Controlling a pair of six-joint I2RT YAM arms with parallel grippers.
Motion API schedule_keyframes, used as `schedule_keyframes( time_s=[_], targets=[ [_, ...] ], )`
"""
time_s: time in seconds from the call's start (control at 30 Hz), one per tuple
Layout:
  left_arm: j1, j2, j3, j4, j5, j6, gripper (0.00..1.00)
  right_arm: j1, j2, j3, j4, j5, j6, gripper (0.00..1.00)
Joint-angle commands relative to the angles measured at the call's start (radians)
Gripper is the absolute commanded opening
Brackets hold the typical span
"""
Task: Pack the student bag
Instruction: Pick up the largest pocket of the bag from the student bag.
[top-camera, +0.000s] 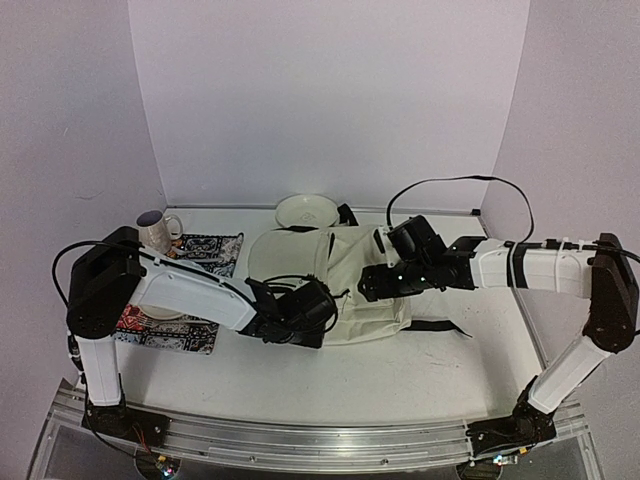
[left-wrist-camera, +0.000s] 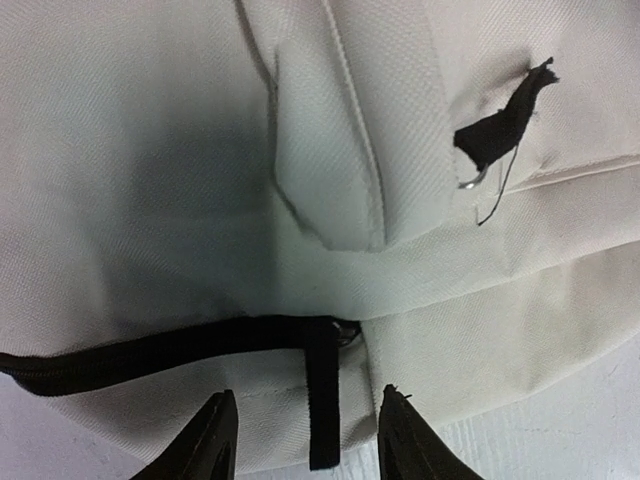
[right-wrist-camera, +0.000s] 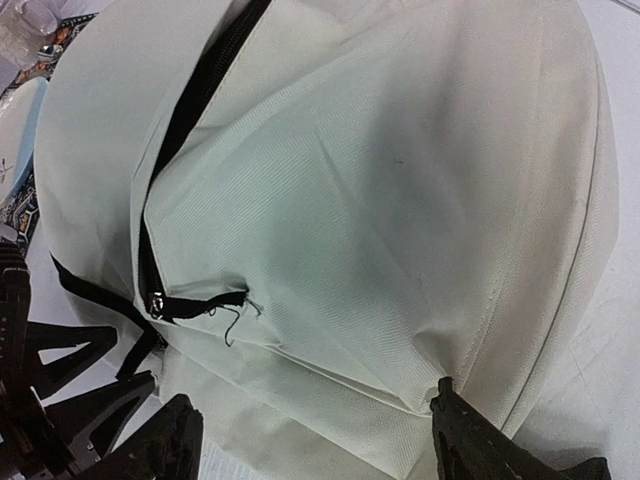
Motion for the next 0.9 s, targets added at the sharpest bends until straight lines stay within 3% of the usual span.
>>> schedule_keyframes(
  time_s=[0.0,0.13,0.6,0.87],
  targets=[
    [0.024,-0.062,-0.023,-0.018,-0.008,0.004,0.50,0.008,0.015,-0.008,0.008,-0.025,-0.011,0.79],
    [0.037,-0.045,-0.017,-0.016,0.020,0.027,0.49,0.016,0.018,-0.005,0.008,-0.028,-0.015,0.79],
    [0.039,0.002,0.014,0.082,0.219,0.049,0.31,0.023,0.039,0.012,0.008,-0.044,-0.024,0.79],
    [0.048,-0.035,0.002,0.079,0.192,0.067,0.00,0.073,0.081,0.036,0.009,-0.088,-0.089,0.79]
  ],
)
